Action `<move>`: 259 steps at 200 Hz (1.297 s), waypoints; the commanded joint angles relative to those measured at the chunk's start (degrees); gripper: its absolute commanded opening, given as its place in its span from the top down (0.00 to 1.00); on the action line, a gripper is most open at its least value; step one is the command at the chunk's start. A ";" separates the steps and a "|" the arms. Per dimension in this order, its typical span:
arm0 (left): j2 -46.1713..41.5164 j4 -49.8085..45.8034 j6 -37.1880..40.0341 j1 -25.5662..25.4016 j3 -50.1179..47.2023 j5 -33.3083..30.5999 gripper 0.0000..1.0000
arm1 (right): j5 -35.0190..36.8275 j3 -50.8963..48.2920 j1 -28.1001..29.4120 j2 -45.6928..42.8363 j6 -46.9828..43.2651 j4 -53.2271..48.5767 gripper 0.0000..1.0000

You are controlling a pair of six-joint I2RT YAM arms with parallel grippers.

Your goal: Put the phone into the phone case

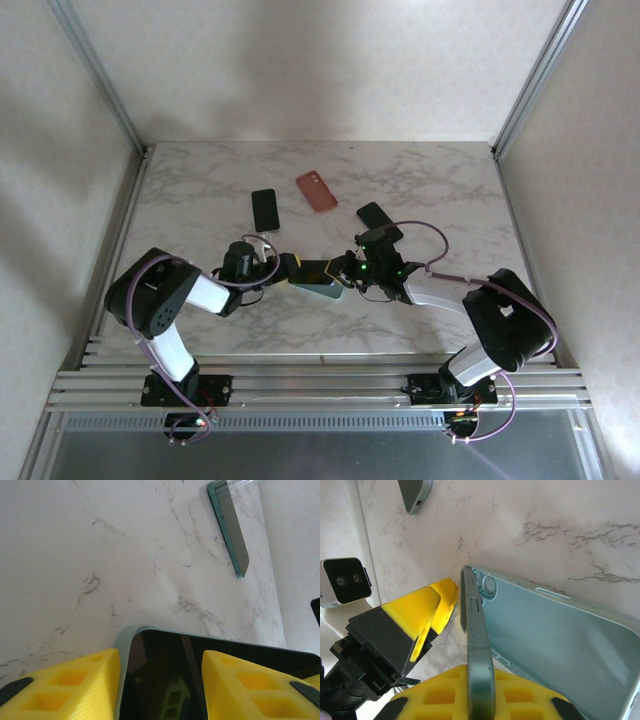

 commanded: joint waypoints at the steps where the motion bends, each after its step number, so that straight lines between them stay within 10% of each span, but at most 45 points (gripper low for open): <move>1: 0.06 -5.97 -1.87 -1.94 -2.87 2.46 0.54 | 3.79 -0.47 0.55 2.69 1.05 -6.55 1.00; 259: -6.13 -6.47 -4.73 -4.05 -7.92 -0.33 0.54 | 6.95 -2.50 0.99 2.94 -1.14 -7.94 0.96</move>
